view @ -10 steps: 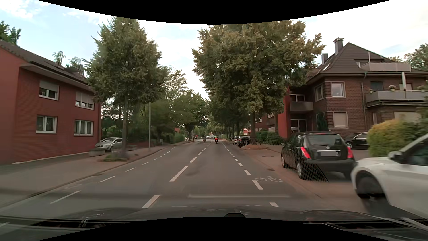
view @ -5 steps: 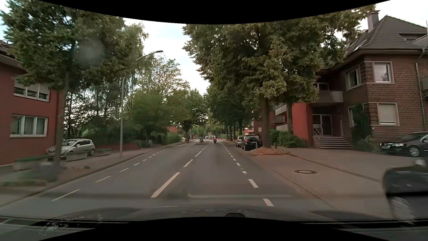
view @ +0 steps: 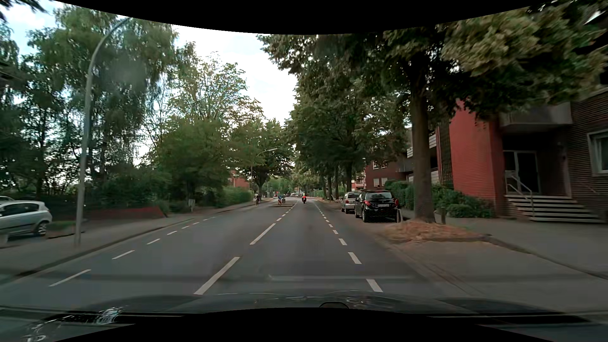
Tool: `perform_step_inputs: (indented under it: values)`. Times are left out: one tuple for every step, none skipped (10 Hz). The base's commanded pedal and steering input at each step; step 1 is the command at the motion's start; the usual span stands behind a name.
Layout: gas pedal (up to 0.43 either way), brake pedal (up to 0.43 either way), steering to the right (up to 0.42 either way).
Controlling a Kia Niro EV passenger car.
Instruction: Follow the waypoints while adhering to traffic rules and regulations
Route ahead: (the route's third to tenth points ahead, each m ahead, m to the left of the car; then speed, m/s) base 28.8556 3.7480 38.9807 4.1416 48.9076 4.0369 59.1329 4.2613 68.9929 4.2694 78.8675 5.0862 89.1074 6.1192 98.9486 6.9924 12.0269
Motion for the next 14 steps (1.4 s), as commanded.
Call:
perform_step_inputs:
  values:
    - [0.169, 0.0, -0.005]
    - [0.169, 0.0, -0.005]
    - [0.169, 0.0, -0.005]
    - [0.169, 0.0, -0.005]
    - [0.169, 0.0, -0.004]
    - [0.169, 0.0, -0.004]
    - [0.169, 0.0, -0.004]
    - [0.169, 0.0, -0.004]
    - [0.169, 0.0, -0.004]
    - [0.169, 0.0, -0.004]
    - [0.169, 0.0, -0.004]
    - [0.169, 0.0, -0.005]
    - [0.169, 0.0, -0.008]
    - [0.169, 0.0, -0.01]
